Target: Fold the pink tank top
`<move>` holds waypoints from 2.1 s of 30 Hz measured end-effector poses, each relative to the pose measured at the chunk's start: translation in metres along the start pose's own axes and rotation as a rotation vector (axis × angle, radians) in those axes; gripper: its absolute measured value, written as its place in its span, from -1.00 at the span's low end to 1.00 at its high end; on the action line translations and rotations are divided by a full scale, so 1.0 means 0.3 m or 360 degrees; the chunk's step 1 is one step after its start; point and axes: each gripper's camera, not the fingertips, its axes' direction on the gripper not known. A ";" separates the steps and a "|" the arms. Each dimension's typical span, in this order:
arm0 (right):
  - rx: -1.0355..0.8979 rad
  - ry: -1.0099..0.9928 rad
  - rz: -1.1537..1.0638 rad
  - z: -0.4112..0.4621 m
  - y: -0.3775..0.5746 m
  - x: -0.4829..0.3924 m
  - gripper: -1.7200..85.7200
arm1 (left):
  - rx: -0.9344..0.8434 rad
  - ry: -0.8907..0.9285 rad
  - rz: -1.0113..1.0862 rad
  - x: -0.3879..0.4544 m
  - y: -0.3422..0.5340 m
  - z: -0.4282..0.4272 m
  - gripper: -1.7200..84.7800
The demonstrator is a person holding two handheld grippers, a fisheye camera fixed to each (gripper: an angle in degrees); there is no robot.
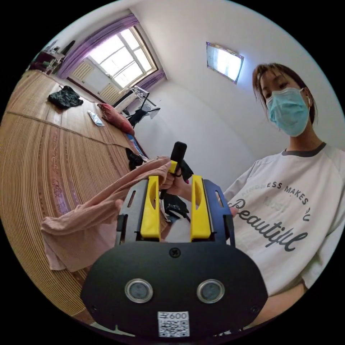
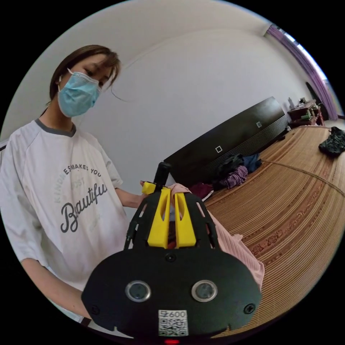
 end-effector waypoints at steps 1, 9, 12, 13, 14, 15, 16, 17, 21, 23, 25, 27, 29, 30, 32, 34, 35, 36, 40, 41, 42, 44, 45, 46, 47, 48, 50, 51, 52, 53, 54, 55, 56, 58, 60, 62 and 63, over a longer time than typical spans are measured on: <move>-0.0003 -0.0014 -0.0011 -0.012 0.013 0.011 -0.98 | 0.0025 0.0047 -0.0032 -0.047 0.006 -0.011 -0.67; 0.0009 -0.0019 -0.0023 -0.063 0.073 0.077 -0.98 | 0.0244 0.0009 -0.0059 -0.248 0.024 -0.039 -0.68; 0.0030 -0.0007 -0.0012 -0.093 0.085 0.105 -0.98 | 0.0299 -0.0018 -0.0036 -0.304 0.014 -0.064 -0.69; 0.0027 -0.0014 -0.0013 -0.104 0.088 0.118 -0.98 | 0.0343 0.0014 -0.0048 -0.335 0.011 -0.079 -0.70; 0.0026 -0.0013 -0.0015 -0.110 0.089 0.123 -0.98 | 0.0371 0.0030 -0.0053 -0.350 0.011 -0.088 -0.71; 0.0015 -0.0013 -0.0022 -0.120 0.091 0.134 -0.98 | 0.0430 0.0054 -0.0059 -0.377 0.010 -0.107 -0.72; -0.0011 -0.0016 -0.0027 -0.128 0.090 0.147 -0.98 | 0.0494 0.0070 -0.0065 -0.403 0.009 -0.129 -0.73; -0.0022 -0.0013 -0.0029 -0.131 0.089 0.153 -0.98 | 0.0521 0.0073 -0.0064 -0.415 0.008 -0.139 -0.73; -0.0090 -0.0007 -0.0075 -0.157 0.072 0.185 -0.98 | 0.0469 0.0070 -0.0059 -0.514 -0.017 -0.172 -0.77; -0.0133 -0.0021 -0.0096 -0.163 0.059 0.201 -0.98 | 0.0460 0.0119 -0.0084 -0.567 -0.021 -0.182 -0.82; -0.0138 -0.0041 -0.0070 -0.184 0.045 0.236 -0.97 | 0.0500 0.0135 -0.0042 -0.608 -0.017 -0.211 -0.90; -0.0113 -0.0062 -0.0028 -0.211 0.043 0.267 -0.96 | 0.0525 0.0071 0.0001 -0.614 -0.018 -0.240 -0.92; -0.0081 -0.0118 0.0070 -0.242 0.045 0.314 -0.92 | 0.0521 0.0018 0.0077 -0.607 -0.025 -0.270 -0.93; -0.0055 -0.0176 0.0141 -0.262 0.050 0.349 -0.88 | 0.0481 0.0010 0.0119 -0.607 -0.034 -0.286 -0.93; -0.0032 -0.0269 0.0256 -0.282 0.055 0.404 -0.82 | 0.0420 -0.0004 0.0176 -0.609 -0.044 -0.308 -0.94; -0.0081 -0.0401 0.0356 -0.280 0.053 0.466 -0.79 | 0.0344 -0.0075 0.0240 -0.610 -0.053 -0.331 -0.94; -0.0111 -0.0429 0.0369 -0.276 0.051 0.478 -0.79 | 0.0323 -0.0095 0.0255 -0.610 -0.055 -0.336 -0.94; -0.0170 -0.0486 0.0399 -0.267 0.046 0.500 -0.79 | 0.0284 -0.0140 0.0276 -0.614 -0.058 -0.346 -0.94; -0.0218 -0.0554 0.0479 -0.284 0.039 0.561 -0.78 | 0.0227 -0.0190 0.0307 -0.656 -0.053 -0.387 -0.94; -0.0213 -0.0564 0.0492 -0.287 0.039 0.571 -0.78 | 0.0232 -0.0187 0.0305 -0.665 -0.051 -0.394 -0.94; -0.0220 -0.0593 0.0526 -0.288 0.040 0.592 -0.77 | 0.0247 -0.0181 0.0297 -0.683 -0.044 -0.406 -0.94; -0.0272 -0.0662 0.0571 -0.272 0.039 0.621 -0.76 | 0.0257 -0.0176 0.0283 -0.713 -0.036 -0.418 -0.94; -0.0299 -0.0711 0.0597 -0.258 0.035 0.638 -0.76 | 0.0239 -0.0178 0.0287 -0.728 -0.033 -0.419 -0.94; -0.0271 -0.0747 0.0619 -0.254 0.030 0.655 -0.76 | 0.0207 -0.0190 0.0298 -0.741 -0.030 -0.417 -0.94; -0.0241 -0.0763 0.0634 -0.256 0.028 0.665 -0.76 | 0.0189 -0.0195 0.0305 -0.747 -0.028 -0.416 -0.94; -0.0182 -0.0807 0.0663 -0.261 0.025 0.685 -0.77 | 0.0160 -0.0202 0.0312 -0.758 -0.023 -0.415 -0.94; -0.0134 -0.0866 0.0728 -0.264 0.023 0.718 -0.80 | 0.0138 -0.0213 0.0319 -0.774 -0.013 -0.418 -0.94; -0.0119 -0.0878 0.0750 -0.266 0.020 0.731 -0.83 | 0.0129 -0.0221 0.0315 -0.787 -0.007 -0.422 -0.94; -0.0126 -0.0864 0.0768 -0.266 0.017 0.740 -0.87 | 0.0127 -0.0229 0.0313 -0.799 0.000 -0.426 -0.94; -0.0130 -0.0860 0.0765 -0.266 0.015 0.741 -0.89 | 0.0125 -0.0234 0.0311 -0.806 0.004 -0.429 -0.94; -0.0108 -0.0837 0.0737 -0.274 0.009 0.738 -0.94 | 0.0116 -0.0252 0.0306 -0.820 0.011 -0.432 -0.94; -0.0064 -0.0794 0.0727 -0.287 0.005 0.735 -0.96 | 0.0093 -0.0269 0.0300 -0.834 0.017 -0.433 -0.94; -0.0027 -0.0791 0.0725 -0.296 0.003 0.735 -0.96 | 0.0079 -0.0277 0.0296 -0.841 0.020 -0.433 -0.94; 0.0102 -0.0777 0.0746 -0.329 0.003 0.740 -0.97 | 0.0056 -0.0287 0.0266 -0.872 0.038 -0.436 -0.94; 0.0117 -0.0731 0.0756 -0.344 0.006 0.739 -0.97 | 0.0103 -0.0287 0.0251 -0.890 0.058 -0.449 -0.94; 0.0023 -0.0645 0.0735 -0.346 0.003 0.726 -0.97 | 0.0154 -0.0316 0.0255 -0.896 0.076 -0.463 -0.94; -0.0069 -0.0571 0.0707 -0.344 -0.001 0.710 -0.97 | 0.0157 -0.0329 0.0265 -0.899 0.084 -0.467 -0.94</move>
